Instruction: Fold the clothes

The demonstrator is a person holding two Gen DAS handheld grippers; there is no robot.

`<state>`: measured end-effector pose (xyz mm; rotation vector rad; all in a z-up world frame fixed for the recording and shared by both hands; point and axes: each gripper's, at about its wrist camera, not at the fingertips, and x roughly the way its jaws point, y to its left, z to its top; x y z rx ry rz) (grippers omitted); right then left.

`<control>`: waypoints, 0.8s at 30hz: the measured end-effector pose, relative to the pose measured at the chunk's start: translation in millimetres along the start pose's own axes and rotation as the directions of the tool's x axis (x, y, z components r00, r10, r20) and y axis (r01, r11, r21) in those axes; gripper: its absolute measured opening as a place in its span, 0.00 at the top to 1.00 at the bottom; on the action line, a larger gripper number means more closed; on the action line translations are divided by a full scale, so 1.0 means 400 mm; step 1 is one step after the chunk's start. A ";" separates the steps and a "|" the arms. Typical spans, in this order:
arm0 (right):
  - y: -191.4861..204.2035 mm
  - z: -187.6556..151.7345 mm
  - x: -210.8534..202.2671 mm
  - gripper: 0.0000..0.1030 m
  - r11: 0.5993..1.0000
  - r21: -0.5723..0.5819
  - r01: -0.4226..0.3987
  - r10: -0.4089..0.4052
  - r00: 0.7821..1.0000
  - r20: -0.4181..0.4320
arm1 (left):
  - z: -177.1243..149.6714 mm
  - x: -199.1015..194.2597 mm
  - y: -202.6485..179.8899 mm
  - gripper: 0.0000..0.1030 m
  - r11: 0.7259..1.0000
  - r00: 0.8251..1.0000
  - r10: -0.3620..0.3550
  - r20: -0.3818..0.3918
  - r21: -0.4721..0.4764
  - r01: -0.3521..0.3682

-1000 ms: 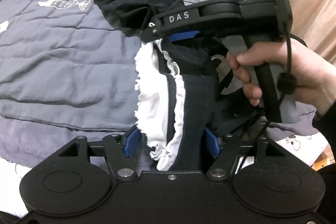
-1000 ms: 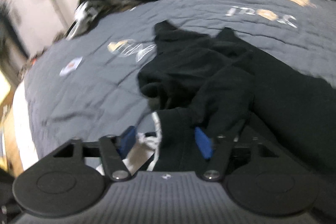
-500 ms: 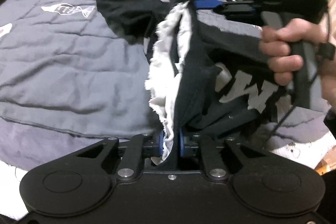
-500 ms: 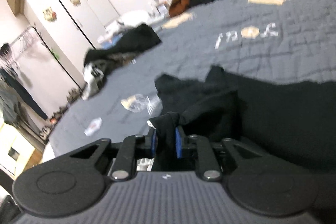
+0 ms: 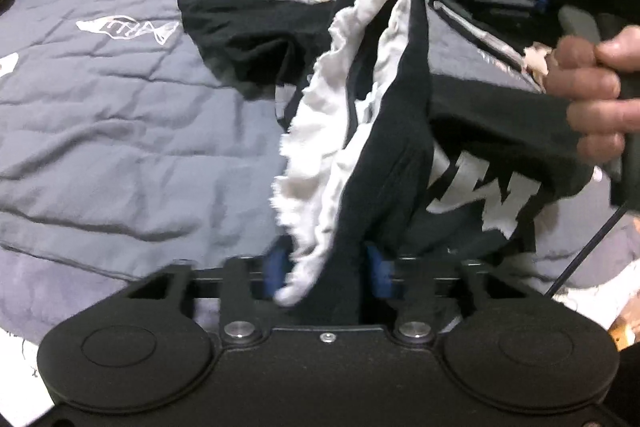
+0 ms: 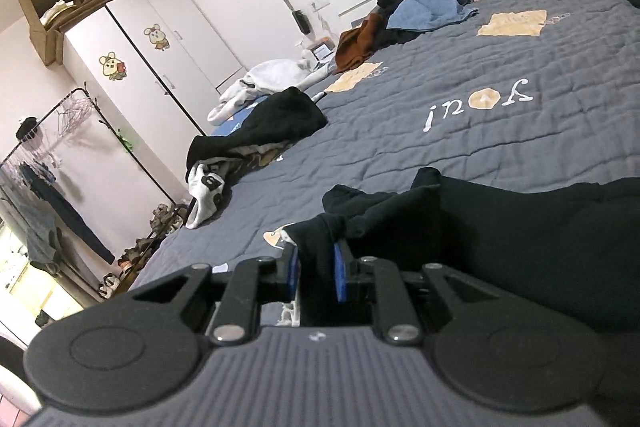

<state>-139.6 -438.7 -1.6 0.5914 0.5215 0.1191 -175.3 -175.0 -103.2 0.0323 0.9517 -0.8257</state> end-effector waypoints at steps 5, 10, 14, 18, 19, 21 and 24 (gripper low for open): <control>-0.003 0.000 -0.021 0.83 1.000 -0.004 0.006 -0.006 1.000 0.017 | 0.004 -0.022 0.002 0.85 0.999 0.998 0.039 0.039 0.005 -0.040; -0.015 0.002 -0.058 0.83 1.000 0.014 0.016 -0.017 0.998 0.057 | 0.001 -0.052 -0.038 0.86 0.985 0.986 0.115 0.117 0.118 -0.129; -0.005 0.012 -0.095 0.84 1.000 0.023 0.003 -0.006 0.993 0.114 | 0.012 -0.108 -0.072 0.87 0.962 0.968 0.140 0.208 0.203 -0.182; 0.022 0.029 -0.136 0.85 0.999 0.034 -0.037 0.031 0.984 0.173 | 0.040 -0.168 -0.074 0.87 0.968 0.966 0.101 0.237 0.201 -0.150; 0.033 0.032 -0.147 0.86 0.998 0.031 -0.046 0.039 0.981 0.187 | 0.048 -0.182 -0.070 0.87 0.973 0.970 0.077 0.232 0.194 -0.124; 0.054 0.036 -0.167 0.86 0.998 0.025 -0.061 0.054 0.976 0.211 | 0.058 -0.208 -0.057 0.86 0.986 0.978 -0.008 0.210 0.165 -0.028; 0.084 0.039 -0.192 0.86 0.997 0.010 -0.074 0.069 0.968 0.240 | 0.052 -0.224 -0.041 0.86 0.990 0.972 -0.099 0.213 0.118 0.075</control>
